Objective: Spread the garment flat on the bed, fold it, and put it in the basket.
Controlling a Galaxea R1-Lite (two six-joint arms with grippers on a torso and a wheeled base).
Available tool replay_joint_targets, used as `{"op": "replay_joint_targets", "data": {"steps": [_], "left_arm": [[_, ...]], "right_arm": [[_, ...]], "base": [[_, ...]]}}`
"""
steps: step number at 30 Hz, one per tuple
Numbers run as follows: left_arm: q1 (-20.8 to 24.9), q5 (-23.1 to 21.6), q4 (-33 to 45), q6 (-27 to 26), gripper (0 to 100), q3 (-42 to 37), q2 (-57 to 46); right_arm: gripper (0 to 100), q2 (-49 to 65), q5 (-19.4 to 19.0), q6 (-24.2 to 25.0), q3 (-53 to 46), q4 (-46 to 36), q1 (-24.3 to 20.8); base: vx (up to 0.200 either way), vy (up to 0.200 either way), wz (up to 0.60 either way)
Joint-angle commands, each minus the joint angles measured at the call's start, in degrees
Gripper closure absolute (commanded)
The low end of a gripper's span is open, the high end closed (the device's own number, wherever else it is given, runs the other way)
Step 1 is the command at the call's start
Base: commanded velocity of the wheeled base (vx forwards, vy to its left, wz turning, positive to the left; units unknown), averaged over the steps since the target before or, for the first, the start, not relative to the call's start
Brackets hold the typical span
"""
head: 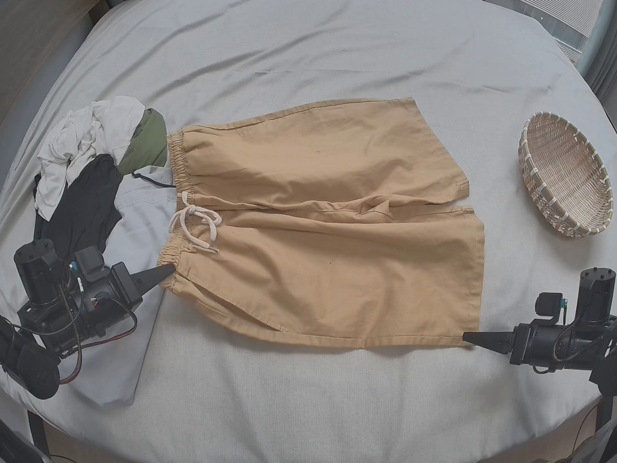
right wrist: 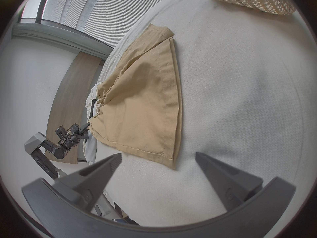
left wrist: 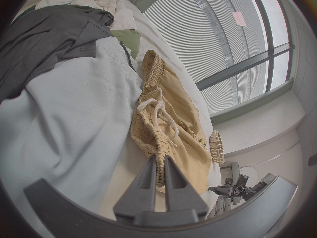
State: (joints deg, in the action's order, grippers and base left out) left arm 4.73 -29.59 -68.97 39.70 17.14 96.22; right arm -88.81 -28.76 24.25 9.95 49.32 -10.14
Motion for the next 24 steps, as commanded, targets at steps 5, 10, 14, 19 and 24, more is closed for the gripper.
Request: {"op": "replay_joint_targets", "data": {"steps": [5,10,14,19,24], "left_arm": [[0.19,-0.03,-0.02,0.02,100,0.00,-0.24],[0.19,-0.03,-0.02,0.02,100,0.00,-0.24],[0.19,-0.03,-0.02,0.02,100,-0.18,-0.24],[0.10,-0.30,-0.02,0.37,100,-0.97,-0.42],[0.10,-3.72,0.60,2.13,100,-4.48,-3.94]], "right_arm": [[0,-2.95,0.19,0.19,1.04,0.86,-2.43],[100,-5.32,3.09,0.45,2.97,1.21,-4.36],[100,-5.15,3.36,0.54,2.62,1.13,-4.45],[100,-2.42,3.45,0.54,1.57,0.95,-3.74],[100,3.99,3.45,2.91,-0.98,0.34,-3.74]], "base": [[0.000,0.000,0.00],[0.000,0.000,0.00],[0.000,0.000,0.00],[0.000,0.000,0.00],[0.000,0.000,0.00]]}}
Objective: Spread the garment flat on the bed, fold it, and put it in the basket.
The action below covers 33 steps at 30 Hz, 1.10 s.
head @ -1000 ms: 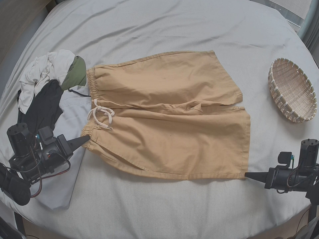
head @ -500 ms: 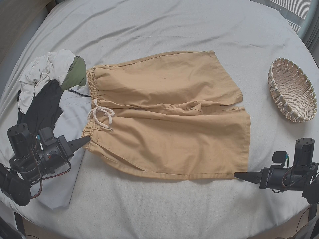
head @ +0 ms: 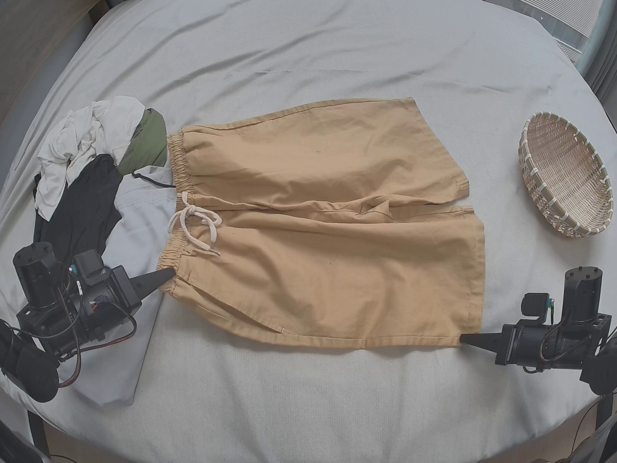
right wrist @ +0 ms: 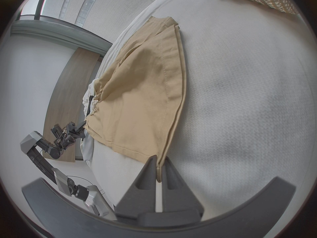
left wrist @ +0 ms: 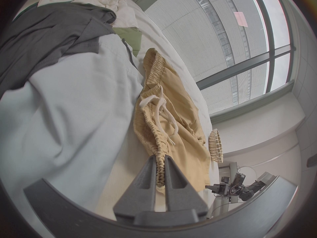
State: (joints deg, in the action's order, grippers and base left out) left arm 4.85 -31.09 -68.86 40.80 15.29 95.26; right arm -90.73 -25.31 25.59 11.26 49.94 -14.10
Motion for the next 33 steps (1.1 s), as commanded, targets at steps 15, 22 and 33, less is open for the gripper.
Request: {"op": "replay_joint_targets", "data": {"steps": [15,22,33], "left_arm": [[-0.72,-6.00,23.60,-6.35,100,-5.09,-12.55],[-2.39,-7.50,33.97,-11.09,100,-5.88,-18.62],[-2.48,-8.73,38.45,-16.98,100,-11.16,-22.04]], "right_arm": [[100,15.76,0.17,-1.68,-5.38,-16.37,4.00],[100,19.63,0.17,-2.30,-8.01,-20.15,3.12],[100,29.21,0.17,-4.23,-8.72,-29.38,0.66]], "base": [[0.000,0.000,0.00],[0.000,0.000,0.00],[0.000,0.000,0.00]]}}
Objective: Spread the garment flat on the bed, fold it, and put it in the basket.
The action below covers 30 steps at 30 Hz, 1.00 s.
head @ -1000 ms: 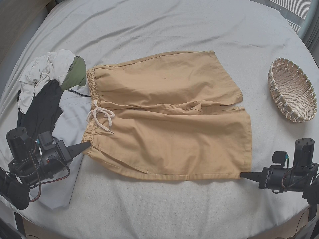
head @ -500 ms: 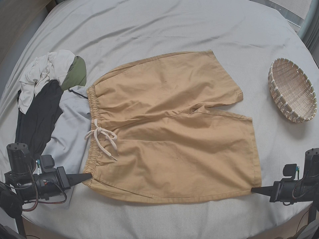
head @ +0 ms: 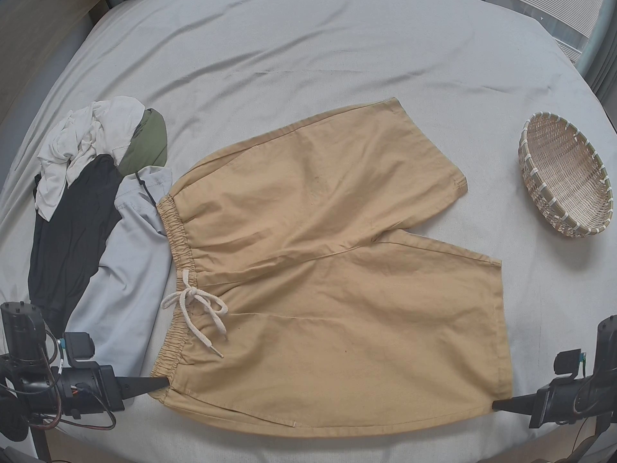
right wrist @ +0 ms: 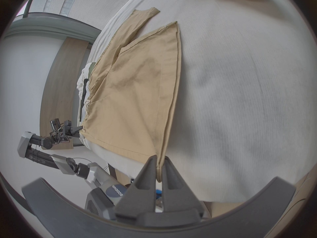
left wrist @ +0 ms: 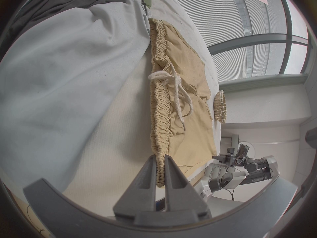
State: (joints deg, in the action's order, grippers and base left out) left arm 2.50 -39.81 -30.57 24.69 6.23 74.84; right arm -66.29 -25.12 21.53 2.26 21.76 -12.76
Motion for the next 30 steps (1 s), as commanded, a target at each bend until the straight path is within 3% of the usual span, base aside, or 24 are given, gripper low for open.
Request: {"op": "replay_joint_targets", "data": {"steps": [1,6,12,19,23,30], "left_arm": [[-0.13,0.00,0.08,-1.66,100,-3.24,-1.63],[-0.30,0.09,-0.72,-2.89,100,-3.86,-1.71],[-0.13,0.44,-1.33,-1.39,100,1.15,-4.35],[-0.21,1.14,-7.48,11.00,100,11.96,-9.97],[0.31,1.76,-14.51,14.07,100,13.46,-9.01],[0.75,5.01,-18.73,14.16,100,14.25,-2.94]], "right_arm": [[100,5.47,-0.01,-0.17,0.65,-1.63,-0.60],[100,6.61,-0.01,0.00,3.55,-1.46,0.11],[100,8.20,-0.19,0.27,12.77,-1.55,1.43],[100,5.91,-0.19,0.53,26.92,-1.28,2.13],[100,2.57,-0.28,0.71,33.78,-1.02,3.27],[100,-3.58,-0.45,3.08,43.36,-0.84,3.18]], "base": [[0.000,0.000,0.00],[0.000,0.000,0.00],[0.000,0.000,0.00],[0.000,0.000,0.00],[0.000,0.000,0.00],[0.000,0.000,0.00]]}}
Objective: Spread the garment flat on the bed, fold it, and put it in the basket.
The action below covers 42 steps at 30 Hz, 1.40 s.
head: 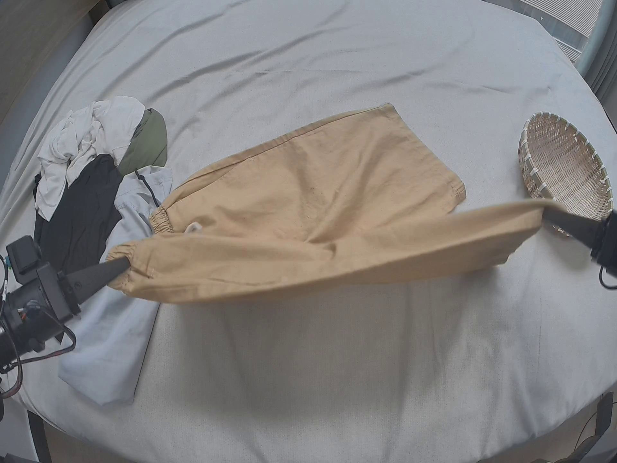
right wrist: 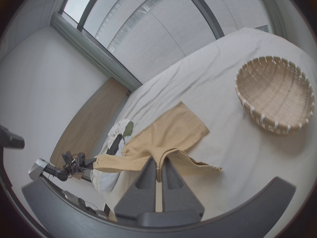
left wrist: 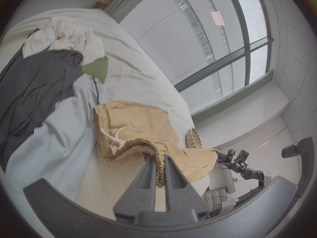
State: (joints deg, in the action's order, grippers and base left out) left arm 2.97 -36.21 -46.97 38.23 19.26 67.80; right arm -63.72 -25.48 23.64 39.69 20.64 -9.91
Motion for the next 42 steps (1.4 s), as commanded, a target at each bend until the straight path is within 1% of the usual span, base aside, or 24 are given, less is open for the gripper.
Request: {"op": "replay_joint_targets", "data": {"steps": [1,3,6,8,9,10,13,15,16,19,26,32,35,37,38,39,42], "left_arm": [[0.19,1.84,-3.30,0.79,100,1.22,4.97],[0.01,2.19,-3.83,0.88,100,1.22,5.41],[-0.16,3.25,-4.53,1.15,100,1.48,6.02],[-0.25,3.33,-4.45,1.15,100,1.66,6.02],[-0.16,3.33,-4.45,0.97,100,1.92,6.11],[-0.16,3.33,-4.45,0.97,100,1.92,6.11],[-0.25,3.77,-4.53,1.06,100,2.45,5.94],[-0.25,4.30,-4.45,1.41,100,2.89,5.94],[-0.25,5.09,-4.36,2.55,100,3.06,5.76],[-0.25,5.27,-4.01,3.52,100,3.06,5.58],[-0.07,5.27,-3.83,3.61,100,3.15,6.02],[-0.16,5.53,-3.83,3.61,100,4.65,7.78],[-0.25,5.62,-3.74,3.69,100,4.65,8.48],[-0.25,5.62,-3.74,3.69,100,4.65,8.48],[-0.25,5.80,-3.30,3.69,100,4.47,8.75],[-0.25,5.80,-3.30,3.69,100,4.47,8.75],[-0.25,5.88,-0.75,3.69,100,4.56,8.84]], "right_arm": [[100,-7.73,-0.10,0.97,7.42,0.63,0.33],[100,-8.88,-0.10,0.97,8.56,1.07,0.33],[100,-13.54,0.08,0.97,12.87,3.00,0.07],[100,-14.24,0.08,0.97,13.74,3.09,0.07],[100,-16.26,0.17,0.97,16.21,3.09,-0.02],[100,-16.35,0.17,0.97,16.38,3.09,-0.02],[100,-18.98,0.17,0.97,20.86,3.09,-0.11],[100,-19.60,0.08,0.97,22.18,3.00,-0.11],[100,-20.65,0.08,0.97,23.85,2.74,-0.02],[100,-22.76,0.08,0.97,26.31,2.74,-0.02],[100,-29.00,0.25,0.97,31.67,2.74,-0.02],[100,-33.75,0.25,0.97,34.40,3.53,-0.02],[100,-36.30,0.25,0.88,36.86,4.85,-0.72],[100,-36.30,0.25,0.88,36.86,4.85,-0.72],[100,-38.06,0.17,0.88,39.23,5.03,-1.25],[100,-38.06,0.17,0.88,39.23,5.03,-1.25],[100,-41.31,0.17,0.80,43.28,4.85,-2.22]], "base": [[0.000,0.000,0.00],[0.000,0.000,0.00],[0.000,0.000,0.00],[0.000,0.000,0.00],[0.000,0.000,0.00],[0.000,0.000,0.00],[0.000,0.000,0.00],[0.000,0.000,0.00],[0.000,0.000,0.00],[0.000,0.000,0.00],[0.000,0.000,0.00],[0.000,0.000,0.00],[0.000,0.000,0.00],[0.000,0.000,0.00],[0.000,0.000,0.00],[0.000,0.000,0.00],[0.000,0.000,0.00]]}}
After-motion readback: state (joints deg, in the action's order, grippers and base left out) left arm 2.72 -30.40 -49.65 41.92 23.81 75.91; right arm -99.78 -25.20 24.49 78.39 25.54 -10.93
